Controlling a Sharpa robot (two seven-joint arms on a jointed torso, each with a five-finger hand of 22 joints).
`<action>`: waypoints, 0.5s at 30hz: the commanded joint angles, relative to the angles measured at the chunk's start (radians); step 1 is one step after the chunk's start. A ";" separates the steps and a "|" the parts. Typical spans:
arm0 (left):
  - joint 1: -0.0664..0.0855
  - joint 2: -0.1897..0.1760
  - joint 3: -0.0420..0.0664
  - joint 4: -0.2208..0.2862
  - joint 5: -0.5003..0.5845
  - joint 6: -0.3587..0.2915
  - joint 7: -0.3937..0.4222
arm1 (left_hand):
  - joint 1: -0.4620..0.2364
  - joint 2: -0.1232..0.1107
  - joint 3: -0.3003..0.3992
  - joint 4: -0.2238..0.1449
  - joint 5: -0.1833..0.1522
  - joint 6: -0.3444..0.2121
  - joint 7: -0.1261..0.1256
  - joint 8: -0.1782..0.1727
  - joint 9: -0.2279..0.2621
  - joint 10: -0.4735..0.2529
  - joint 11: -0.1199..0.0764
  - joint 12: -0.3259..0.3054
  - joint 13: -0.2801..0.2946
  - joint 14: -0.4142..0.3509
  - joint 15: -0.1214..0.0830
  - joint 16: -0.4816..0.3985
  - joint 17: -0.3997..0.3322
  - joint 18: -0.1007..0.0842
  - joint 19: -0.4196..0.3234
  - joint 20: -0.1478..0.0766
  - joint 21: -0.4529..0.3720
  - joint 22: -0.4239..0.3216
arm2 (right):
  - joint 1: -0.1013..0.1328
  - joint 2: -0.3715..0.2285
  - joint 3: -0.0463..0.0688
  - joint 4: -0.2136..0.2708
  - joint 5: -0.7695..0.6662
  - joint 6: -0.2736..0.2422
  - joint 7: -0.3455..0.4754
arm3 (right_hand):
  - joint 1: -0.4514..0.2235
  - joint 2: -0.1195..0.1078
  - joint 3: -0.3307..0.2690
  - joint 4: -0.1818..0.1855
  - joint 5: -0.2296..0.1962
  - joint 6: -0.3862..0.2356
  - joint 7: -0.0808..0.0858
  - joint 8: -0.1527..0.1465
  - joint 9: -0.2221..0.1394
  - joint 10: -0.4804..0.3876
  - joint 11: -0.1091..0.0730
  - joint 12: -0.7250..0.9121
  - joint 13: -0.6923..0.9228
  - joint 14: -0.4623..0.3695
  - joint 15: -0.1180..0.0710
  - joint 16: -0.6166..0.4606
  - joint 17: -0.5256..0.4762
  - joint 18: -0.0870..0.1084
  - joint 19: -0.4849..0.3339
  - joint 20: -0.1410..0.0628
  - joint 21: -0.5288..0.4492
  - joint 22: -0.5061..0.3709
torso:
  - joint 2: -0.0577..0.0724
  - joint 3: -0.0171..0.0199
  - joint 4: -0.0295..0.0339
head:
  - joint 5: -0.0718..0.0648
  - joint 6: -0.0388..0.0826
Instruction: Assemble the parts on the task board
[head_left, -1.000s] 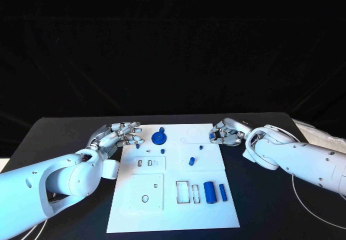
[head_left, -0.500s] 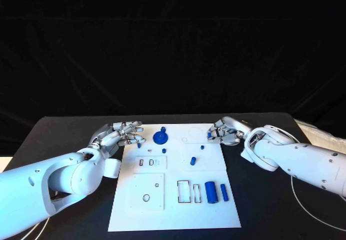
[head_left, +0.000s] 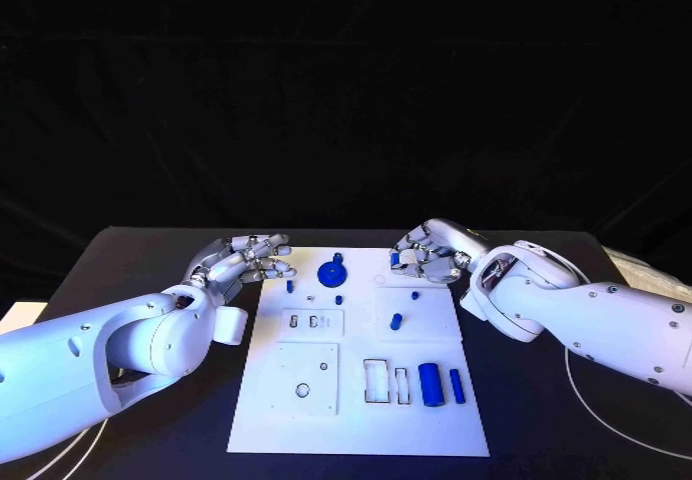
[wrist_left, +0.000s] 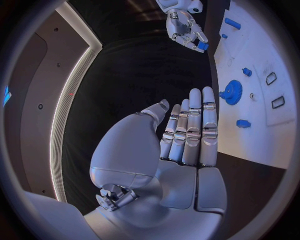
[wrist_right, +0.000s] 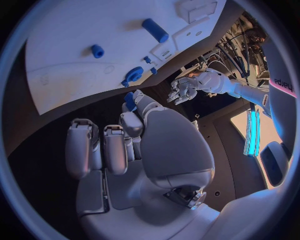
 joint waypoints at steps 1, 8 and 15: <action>0.004 0.002 0.001 -0.001 0.002 0.010 0.009 | 0.001 -0.010 0.004 -0.001 0.001 -0.007 -0.001 0.006 0.002 -0.008 -0.001 0.005 -0.001 -0.007 -0.003 0.004 0.001 0.006 -0.005 0.005 -0.006 0.001 | -0.004 0.030 -0.002 0.017 -0.064 -0.042 -0.098 | 0.006 0.020 0.005 -0.012 0.015 0.019 -0.015 0.004 0.020 -0.005 -0.003 -0.005 -0.001 0.070 -0.007 0.000 0.077 -0.018 0.000 -0.009 0.000 -0.002 | -0.008 -0.0073 0.0046 | 0.005 0.001; 0.007 0.006 0.001 -0.002 0.003 0.010 0.009 | 0.000 -0.011 0.006 -0.001 0.001 -0.007 -0.001 0.006 0.002 -0.008 0.000 0.005 -0.001 -0.008 -0.002 0.004 0.002 0.006 -0.005 0.005 -0.006 0.001 | -0.037 0.112 -0.016 0.036 -0.133 -0.009 -0.186 | -0.006 0.024 0.005 -0.010 0.005 0.013 -0.012 -0.001 0.020 -0.010 0.000 -0.018 -0.009 0.069 -0.005 -0.002 0.075 -0.018 0.000 -0.009 -0.001 -0.003 | -0.013 -0.0154 0.0052 | 0.018 -0.003; 0.009 0.013 0.001 -0.003 0.003 0.010 0.009 | 0.000 -0.011 0.006 -0.001 0.001 -0.007 -0.001 0.006 0.002 -0.008 0.000 0.005 -0.001 -0.008 -0.002 0.004 0.002 0.006 -0.005 0.005 -0.006 0.001 | -0.067 0.185 -0.025 0.024 -0.205 0.028 -0.233 | -0.010 0.024 0.005 -0.011 -0.001 0.008 -0.010 -0.004 0.020 -0.013 0.001 -0.024 -0.013 0.069 -0.004 -0.003 0.074 -0.019 0.003 -0.009 0.002 0.002 | -0.014 -0.0174 0.0080 | 0.030 -0.014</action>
